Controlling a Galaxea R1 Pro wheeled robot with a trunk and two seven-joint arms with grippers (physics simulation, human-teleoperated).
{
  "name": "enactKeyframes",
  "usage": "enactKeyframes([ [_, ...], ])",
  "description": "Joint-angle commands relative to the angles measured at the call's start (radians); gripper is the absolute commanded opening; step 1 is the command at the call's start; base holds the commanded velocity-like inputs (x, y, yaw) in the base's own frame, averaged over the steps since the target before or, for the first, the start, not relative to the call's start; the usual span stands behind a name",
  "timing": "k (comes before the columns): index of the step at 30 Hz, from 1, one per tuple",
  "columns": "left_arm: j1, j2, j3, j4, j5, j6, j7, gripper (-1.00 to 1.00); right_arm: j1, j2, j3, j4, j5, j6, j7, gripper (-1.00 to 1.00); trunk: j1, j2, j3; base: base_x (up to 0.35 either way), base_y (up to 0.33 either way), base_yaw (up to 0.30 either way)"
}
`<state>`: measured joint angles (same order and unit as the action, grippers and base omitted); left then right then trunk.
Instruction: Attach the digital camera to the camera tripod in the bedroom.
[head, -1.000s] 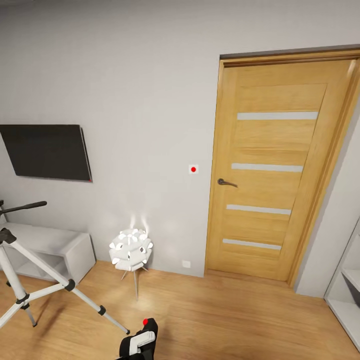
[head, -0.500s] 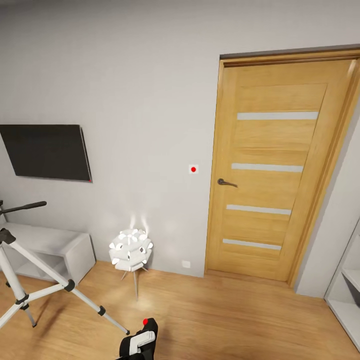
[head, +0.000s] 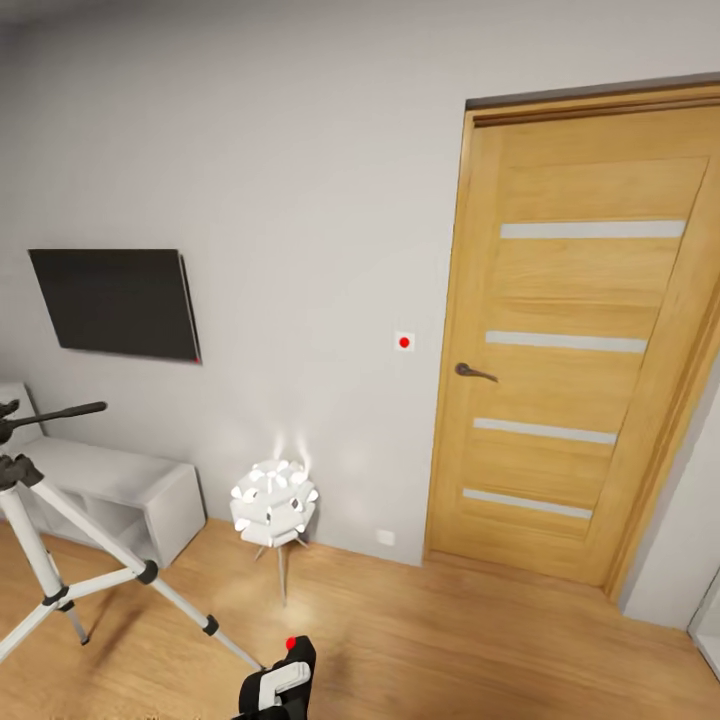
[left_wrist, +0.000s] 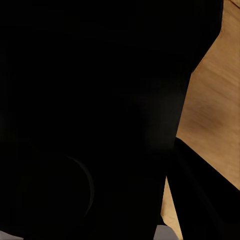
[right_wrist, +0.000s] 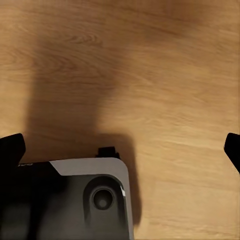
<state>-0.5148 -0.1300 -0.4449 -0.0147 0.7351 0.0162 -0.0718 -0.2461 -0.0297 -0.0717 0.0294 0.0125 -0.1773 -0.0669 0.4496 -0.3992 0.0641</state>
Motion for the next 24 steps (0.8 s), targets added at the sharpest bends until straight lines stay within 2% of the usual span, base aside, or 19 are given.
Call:
enactKeyframes([
  [1,-0.001,0.0,-0.008,0.001,0.01,0.001,-0.005,-1.0,-0.001,0.0,-0.007,0.003,0.001,-0.007,-0.001,1.0,0.0,-0.001,0.0,0.012,-0.007,0.271],
  [24,0.006,0.001,-0.004,0.013,0.026,-0.002,-0.001,-1.0,-0.001,-0.003,-0.007,0.003,0.001,-0.005,-0.001,1.0,0.0,-0.001,0.0,0.001,-0.001,0.277],
])
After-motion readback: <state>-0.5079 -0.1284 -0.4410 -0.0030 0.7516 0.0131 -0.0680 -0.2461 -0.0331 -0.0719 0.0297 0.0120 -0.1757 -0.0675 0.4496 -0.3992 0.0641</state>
